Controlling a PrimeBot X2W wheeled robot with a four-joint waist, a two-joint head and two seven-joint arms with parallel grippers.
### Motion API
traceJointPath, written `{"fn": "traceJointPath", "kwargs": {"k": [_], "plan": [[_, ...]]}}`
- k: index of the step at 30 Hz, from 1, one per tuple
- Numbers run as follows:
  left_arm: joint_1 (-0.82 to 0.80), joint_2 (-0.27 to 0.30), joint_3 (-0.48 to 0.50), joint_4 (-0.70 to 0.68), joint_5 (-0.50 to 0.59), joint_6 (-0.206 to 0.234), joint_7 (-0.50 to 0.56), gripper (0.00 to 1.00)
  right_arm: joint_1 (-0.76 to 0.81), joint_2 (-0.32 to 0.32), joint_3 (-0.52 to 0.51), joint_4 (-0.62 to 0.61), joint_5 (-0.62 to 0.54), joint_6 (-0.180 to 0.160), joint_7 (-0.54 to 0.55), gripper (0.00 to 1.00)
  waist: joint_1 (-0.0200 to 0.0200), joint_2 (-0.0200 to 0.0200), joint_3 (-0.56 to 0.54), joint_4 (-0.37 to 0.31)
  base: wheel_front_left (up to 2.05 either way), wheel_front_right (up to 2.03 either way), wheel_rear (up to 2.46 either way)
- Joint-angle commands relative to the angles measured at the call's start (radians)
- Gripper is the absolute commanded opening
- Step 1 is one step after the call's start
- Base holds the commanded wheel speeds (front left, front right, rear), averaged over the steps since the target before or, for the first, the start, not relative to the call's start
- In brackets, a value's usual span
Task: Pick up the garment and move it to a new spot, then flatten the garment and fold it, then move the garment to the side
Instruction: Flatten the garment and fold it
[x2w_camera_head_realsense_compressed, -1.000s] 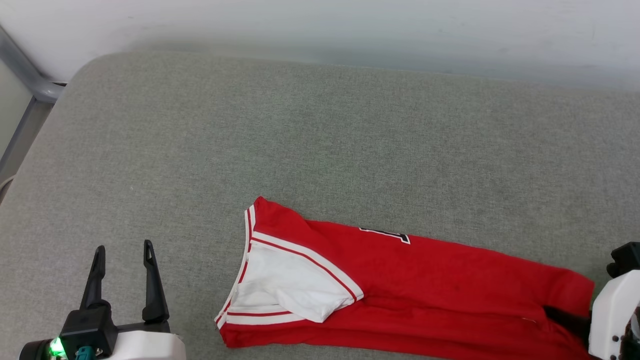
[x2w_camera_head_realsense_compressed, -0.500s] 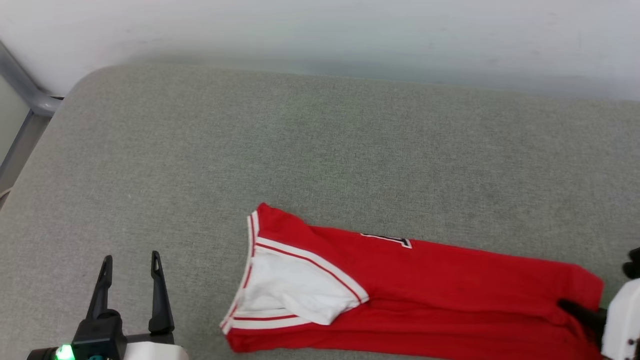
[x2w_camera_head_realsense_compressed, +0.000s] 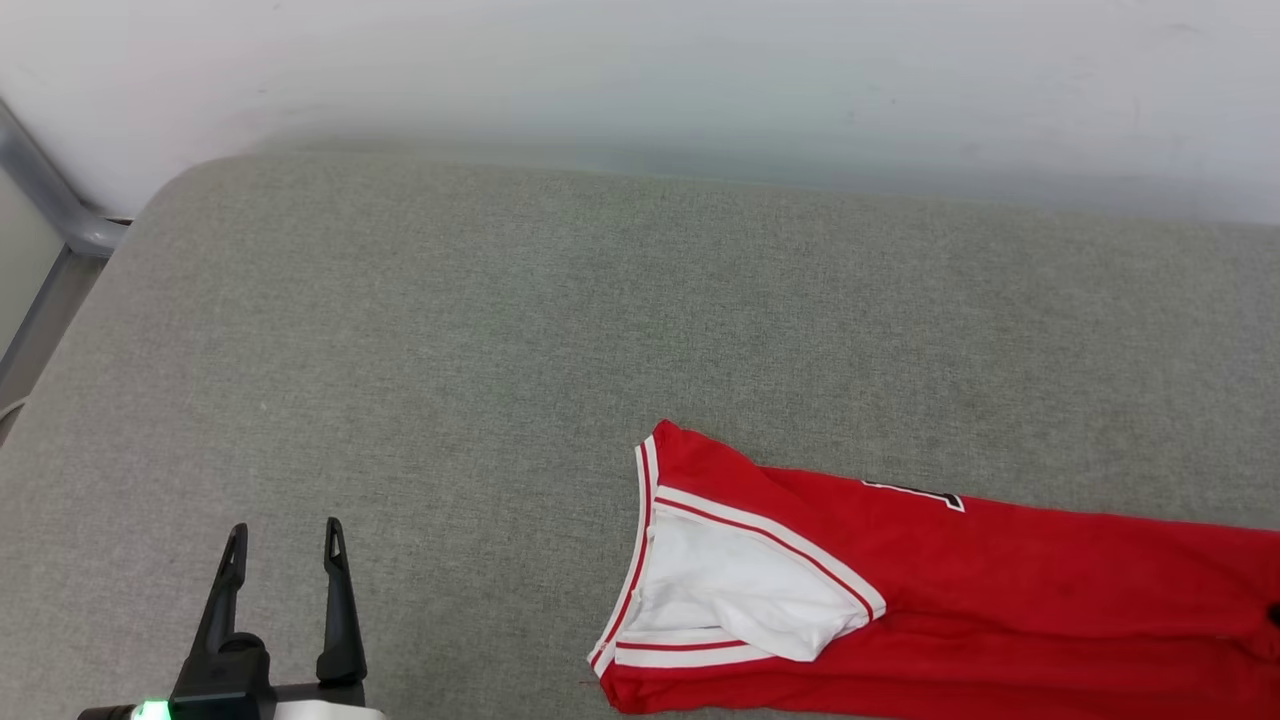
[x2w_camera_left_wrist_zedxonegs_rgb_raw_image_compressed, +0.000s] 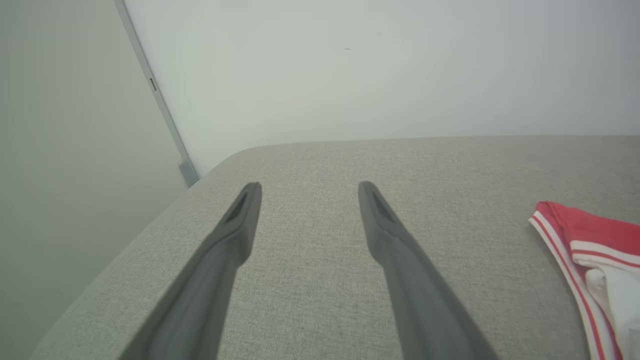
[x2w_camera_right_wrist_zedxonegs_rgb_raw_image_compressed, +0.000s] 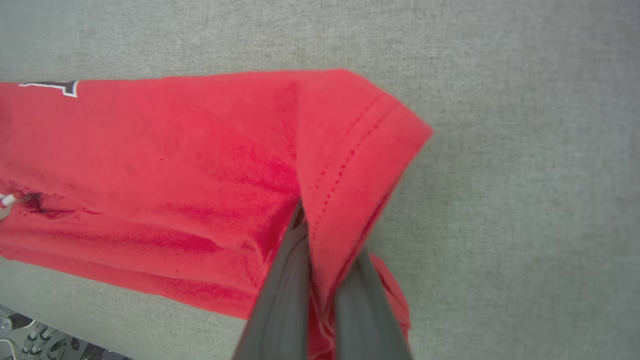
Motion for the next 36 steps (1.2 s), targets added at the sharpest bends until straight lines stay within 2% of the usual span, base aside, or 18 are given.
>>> {"fn": "traceJointPath", "kwargs": {"k": [1,7,12,18,19,28,36], "plan": [[0.007,0.002,-0.001,-0.004,0.002,0.000,-0.004,1.00,0.018,0.008,-0.014,-0.018,0.009,-0.001,-0.004,0.00,0.0000,-0.0001,-0.003,0.001,0.00,0.00,0.00],[0.021,0.008,-0.010,0.000,0.007,-0.004,-0.004,1.00,0.049,0.033,-0.032,-0.158,0.017,-0.001,0.004,0.00,0.0000,-0.0001,-0.015,0.001,0.00,0.00,0.00],[0.014,0.008,-0.018,0.004,0.006,0.003,-0.004,1.00,0.039,0.087,0.008,-0.329,-0.010,-0.001,0.034,0.00,0.0000,-0.0001,-0.018,0.004,0.00,0.00,0.00],[-0.009,0.009,-0.033,0.013,0.006,0.003,-0.004,1.00,-0.048,0.160,0.119,-0.441,-0.105,-0.001,0.083,0.00,0.0000,-0.0001,-0.007,0.024,0.00,0.00,0.00],[-0.019,0.008,-0.041,0.016,0.005,0.003,-0.004,1.00,-0.103,0.195,0.182,-0.448,-0.134,-0.001,0.096,0.00,0.0000,-0.0001,0.002,0.035,0.00,0.00,0.00],[-0.043,0.004,-0.055,0.025,0.002,0.004,-0.004,1.00,-0.275,0.266,0.378,-0.383,-0.202,-0.001,0.080,0.00,0.0000,-0.0001,0.025,0.069,0.00,0.00,0.00],[-0.064,-0.002,-0.067,0.032,-0.003,0.004,-0.004,1.00,-0.448,0.371,0.554,-0.201,-0.242,-0.001,0.015,0.00,0.0000,-0.0001,0.048,0.096,0.00,0.00,0.00]]}}
